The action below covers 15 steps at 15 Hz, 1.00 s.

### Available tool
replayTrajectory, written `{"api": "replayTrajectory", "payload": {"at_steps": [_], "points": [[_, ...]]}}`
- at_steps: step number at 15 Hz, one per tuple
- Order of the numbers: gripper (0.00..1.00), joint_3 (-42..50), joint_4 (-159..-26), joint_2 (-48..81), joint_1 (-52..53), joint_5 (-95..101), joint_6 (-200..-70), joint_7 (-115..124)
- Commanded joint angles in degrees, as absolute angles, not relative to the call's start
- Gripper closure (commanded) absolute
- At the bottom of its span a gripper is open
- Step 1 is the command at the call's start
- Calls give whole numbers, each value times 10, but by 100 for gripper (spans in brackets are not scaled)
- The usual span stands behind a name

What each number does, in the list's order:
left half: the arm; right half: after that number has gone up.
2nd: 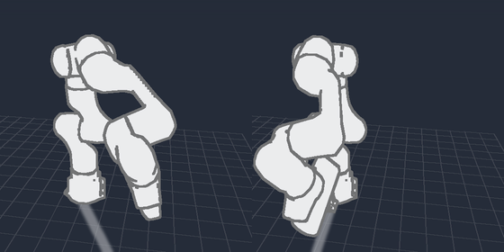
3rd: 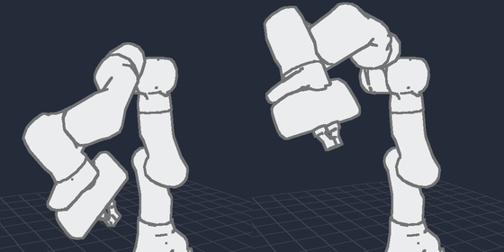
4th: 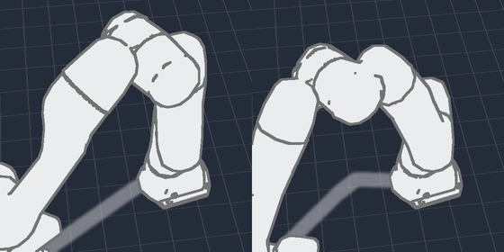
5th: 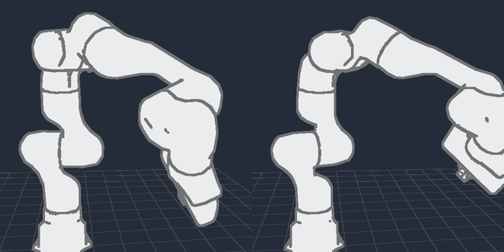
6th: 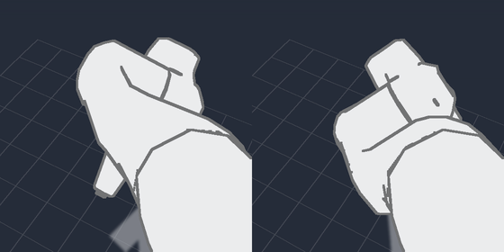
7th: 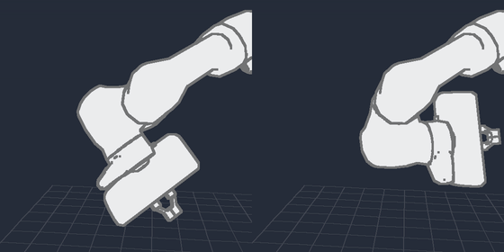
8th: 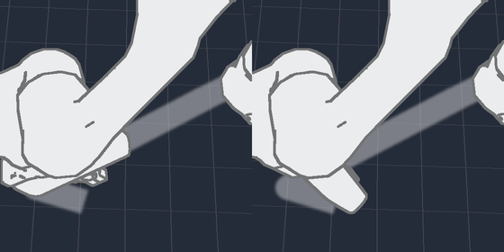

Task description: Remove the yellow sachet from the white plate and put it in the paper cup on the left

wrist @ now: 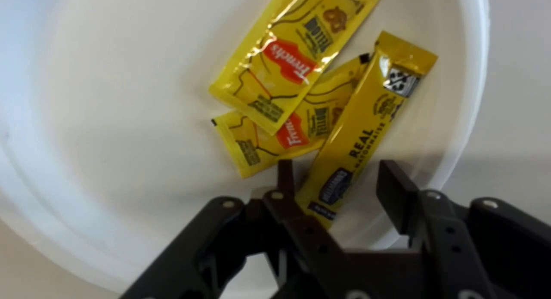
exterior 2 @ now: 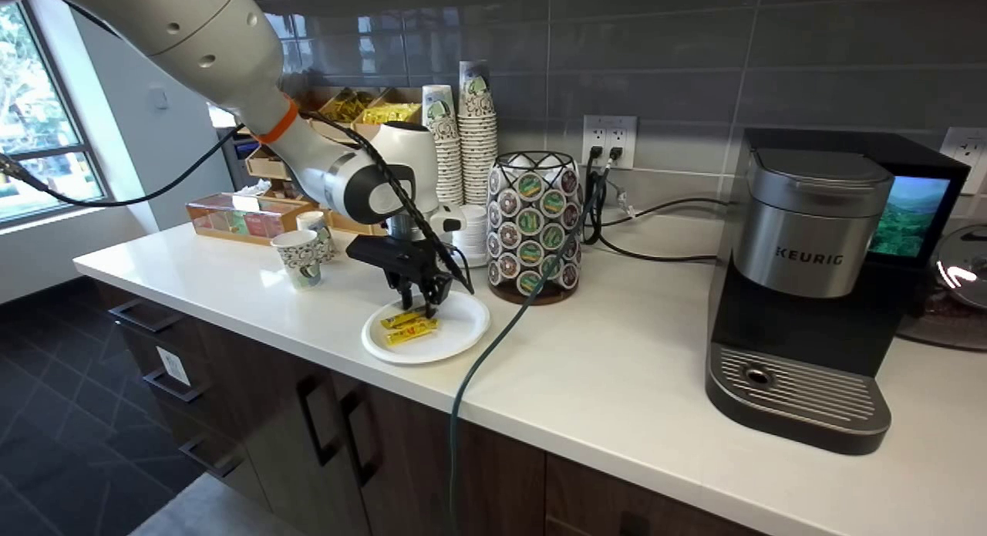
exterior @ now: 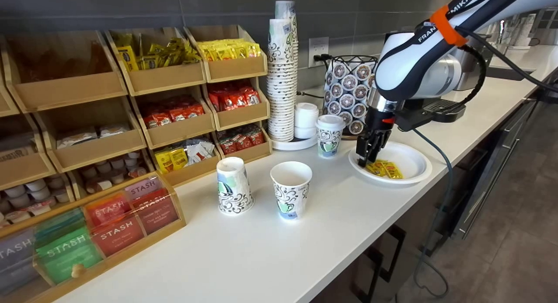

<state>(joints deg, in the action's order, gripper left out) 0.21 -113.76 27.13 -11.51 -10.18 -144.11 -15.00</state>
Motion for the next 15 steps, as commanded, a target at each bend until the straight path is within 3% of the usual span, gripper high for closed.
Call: {"api": "replayTrajectory", "payload": {"at_steps": [1, 4, 7, 9, 15], "points": [[49, -5, -1121, 286, -126, -110, -1424, -158], [57, -5, -1119, 287, -127, -110, -1422, -157], [87, -5, -1120, 286, -128, -111, -1425, -158], [99, -7, -1122, 283, -129, -112, -1426, -159], [100, -12, -1147, 254, -128, -120, -1436, -162]]}}
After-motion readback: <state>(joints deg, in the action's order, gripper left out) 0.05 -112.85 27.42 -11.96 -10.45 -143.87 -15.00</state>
